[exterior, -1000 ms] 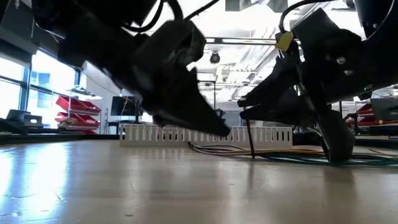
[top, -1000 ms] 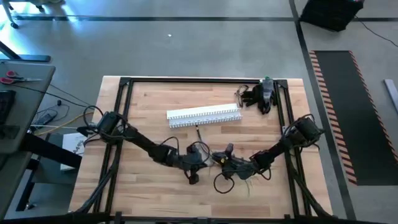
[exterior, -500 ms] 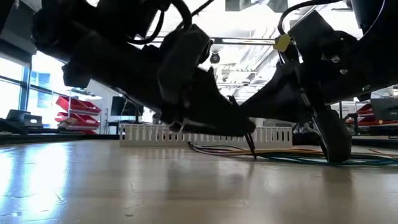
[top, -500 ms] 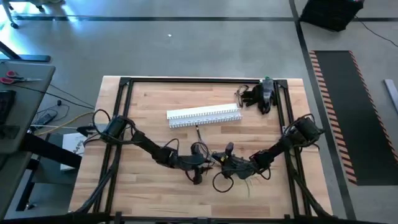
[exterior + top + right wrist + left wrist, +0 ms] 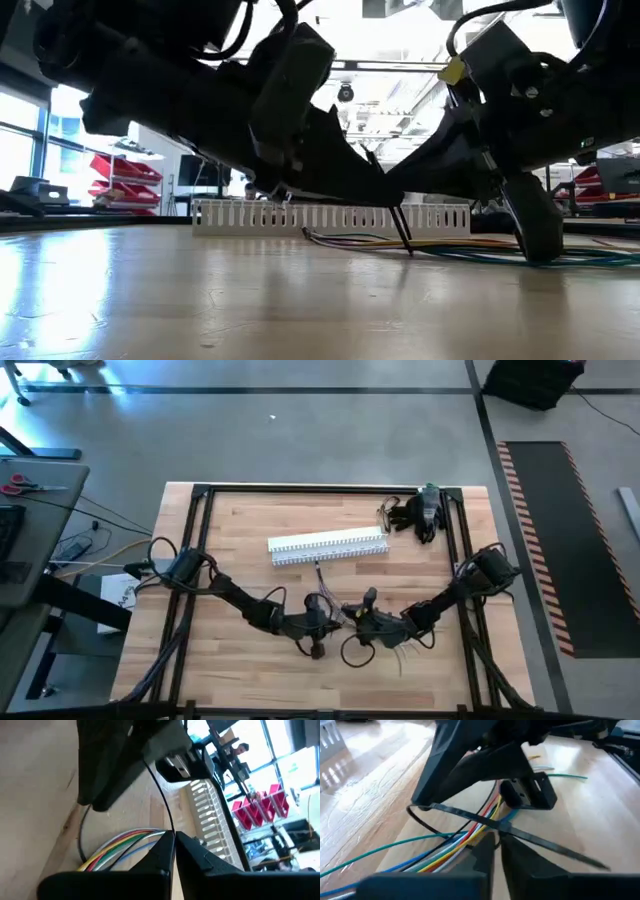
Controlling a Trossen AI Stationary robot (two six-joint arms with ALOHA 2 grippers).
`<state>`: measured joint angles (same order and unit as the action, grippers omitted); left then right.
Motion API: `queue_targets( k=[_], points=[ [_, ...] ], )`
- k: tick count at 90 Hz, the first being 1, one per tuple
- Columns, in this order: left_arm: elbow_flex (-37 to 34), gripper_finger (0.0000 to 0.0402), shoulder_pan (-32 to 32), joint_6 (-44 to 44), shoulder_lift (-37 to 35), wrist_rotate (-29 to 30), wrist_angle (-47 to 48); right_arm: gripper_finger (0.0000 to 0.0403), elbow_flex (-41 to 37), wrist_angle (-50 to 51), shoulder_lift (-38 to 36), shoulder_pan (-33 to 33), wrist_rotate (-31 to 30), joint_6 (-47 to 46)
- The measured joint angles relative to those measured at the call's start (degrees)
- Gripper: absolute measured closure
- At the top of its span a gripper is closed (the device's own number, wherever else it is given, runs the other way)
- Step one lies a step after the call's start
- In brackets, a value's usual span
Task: Ziptie cables
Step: Wrap the cable wires with black ziptie
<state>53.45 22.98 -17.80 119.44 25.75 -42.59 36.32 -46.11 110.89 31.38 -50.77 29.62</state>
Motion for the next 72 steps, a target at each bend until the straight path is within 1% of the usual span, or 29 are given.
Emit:
queue_targets(
  k=[7,13,32,43,50,57,65,72],
  points=[
    [0.0,0.0399,-0.3,-0.1,-0.5,-1.4,-0.1,0.0393,0.0,-0.1,0.0,0.2,0.0,-0.1],
    [0.0,0.0401,-0.6,-0.3,-1.2,-3.0,0.2,0.0378,0.0,-0.4,0.0,0.3,0.6,0.1],
    [0.0,0.0401,-1.7,-2.4,-2.3,-8.3,2.5,0.0296,0.0,-2.0,0.0,0.6,2.2,2.4],
    [0.0,0.0401,-2.3,-3.1,-2.3,-10.5,3.2,0.0267,0.0,-2.4,0.0,-0.3,4.1,2.2],
    [0.0,0.0401,-2.4,-3.1,-2.3,-10.7,3.4,0.0264,0.0,-2.6,0.0,-1.2,7.3,2.3],
    [0.0,0.0401,-2.4,-3.2,-2.3,-11.1,3.3,0.0269,0.0,-2.6,0.0,-2.2,9.3,2.3],
    [0.0,0.0401,-2.4,-4.1,-2.3,-11.3,3.7,0.0287,0.0,-2.6,0.0,-2.8,9.3,2.5],
    [0.0,0.0401,-2.4,-4.2,-2.3,-11.3,3.7,0.0313,0.0,-2.8,0.0,-3.0,9.2,3.7]
  ],
)
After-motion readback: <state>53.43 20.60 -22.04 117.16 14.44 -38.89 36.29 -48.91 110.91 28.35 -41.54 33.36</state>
